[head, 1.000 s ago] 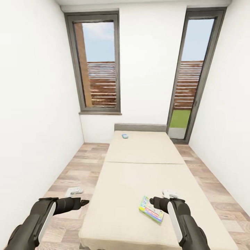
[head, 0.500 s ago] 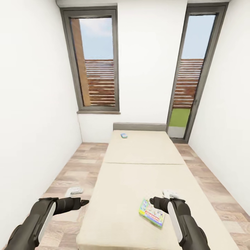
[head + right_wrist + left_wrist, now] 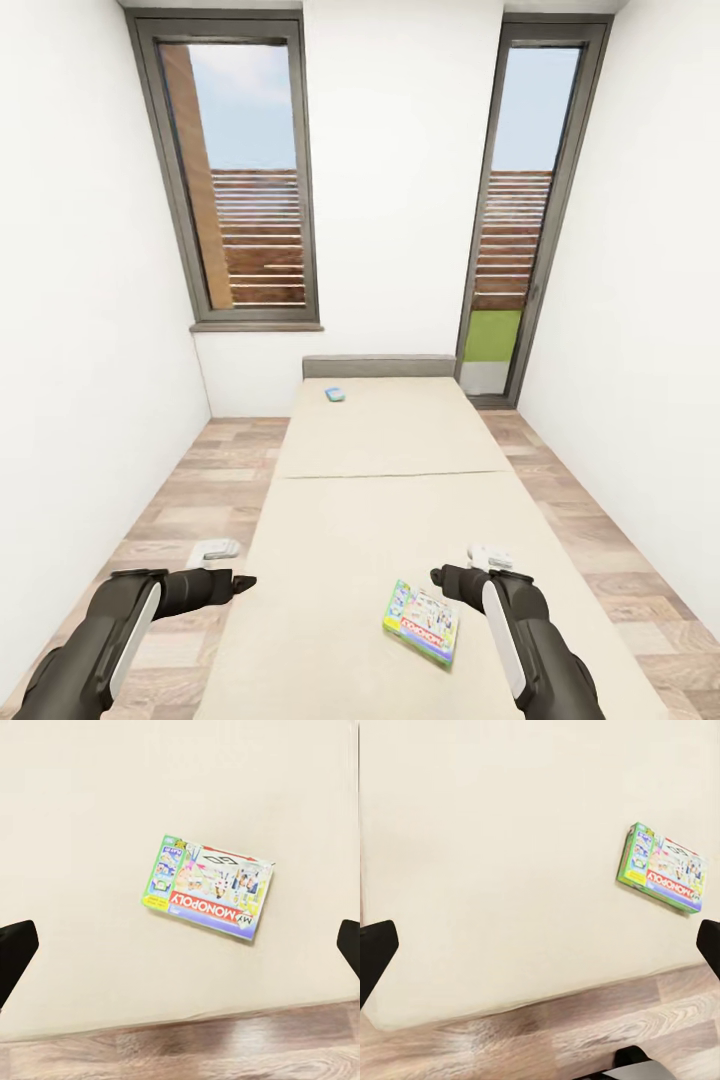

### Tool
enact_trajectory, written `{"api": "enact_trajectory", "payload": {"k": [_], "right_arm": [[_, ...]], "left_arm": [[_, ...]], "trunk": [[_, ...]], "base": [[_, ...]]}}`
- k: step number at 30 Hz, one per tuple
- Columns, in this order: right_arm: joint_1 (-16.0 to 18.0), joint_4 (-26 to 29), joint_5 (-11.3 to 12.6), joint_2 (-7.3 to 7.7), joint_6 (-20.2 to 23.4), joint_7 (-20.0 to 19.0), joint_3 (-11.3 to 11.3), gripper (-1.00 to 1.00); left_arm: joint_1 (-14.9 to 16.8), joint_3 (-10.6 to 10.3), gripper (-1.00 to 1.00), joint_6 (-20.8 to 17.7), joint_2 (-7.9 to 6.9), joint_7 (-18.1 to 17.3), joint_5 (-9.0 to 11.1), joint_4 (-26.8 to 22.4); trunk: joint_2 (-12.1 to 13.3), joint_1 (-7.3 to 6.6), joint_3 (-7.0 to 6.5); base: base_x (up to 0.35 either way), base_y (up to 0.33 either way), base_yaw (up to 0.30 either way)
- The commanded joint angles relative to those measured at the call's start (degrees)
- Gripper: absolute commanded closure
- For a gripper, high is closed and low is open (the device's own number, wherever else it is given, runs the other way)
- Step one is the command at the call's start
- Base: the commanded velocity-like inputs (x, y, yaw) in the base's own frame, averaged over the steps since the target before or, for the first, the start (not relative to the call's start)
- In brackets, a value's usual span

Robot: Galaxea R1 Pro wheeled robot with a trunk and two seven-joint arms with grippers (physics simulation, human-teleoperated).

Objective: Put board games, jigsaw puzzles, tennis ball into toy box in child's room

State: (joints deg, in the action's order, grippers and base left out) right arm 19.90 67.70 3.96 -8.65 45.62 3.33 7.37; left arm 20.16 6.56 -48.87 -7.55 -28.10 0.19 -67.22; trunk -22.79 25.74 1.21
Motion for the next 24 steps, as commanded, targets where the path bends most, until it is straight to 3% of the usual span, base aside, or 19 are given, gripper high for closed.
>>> {"api": "enact_trajectory", "payload": {"k": [1,24], "right_arm": [[0.1,0.1,0.4,-0.05,-0.2,0.4,0.0,-1.00],[0.1,0.1,0.4,-0.07,-0.9,0.4,-0.4,-1.00]], "left_arm": [[0.1,0.1,-1.00,-0.4,0.01,-0.3,0.0,0.0],[0.1,0.2,-1.00,-0.9,0.08,-0.2,0.0,-0.4]], "trunk": [[-0.1,0.04,0.13],[-0.1,0.04,0.13]], "base": [[0.031,0.000,-0.012],[0.003,0.000,-0.001]]}}
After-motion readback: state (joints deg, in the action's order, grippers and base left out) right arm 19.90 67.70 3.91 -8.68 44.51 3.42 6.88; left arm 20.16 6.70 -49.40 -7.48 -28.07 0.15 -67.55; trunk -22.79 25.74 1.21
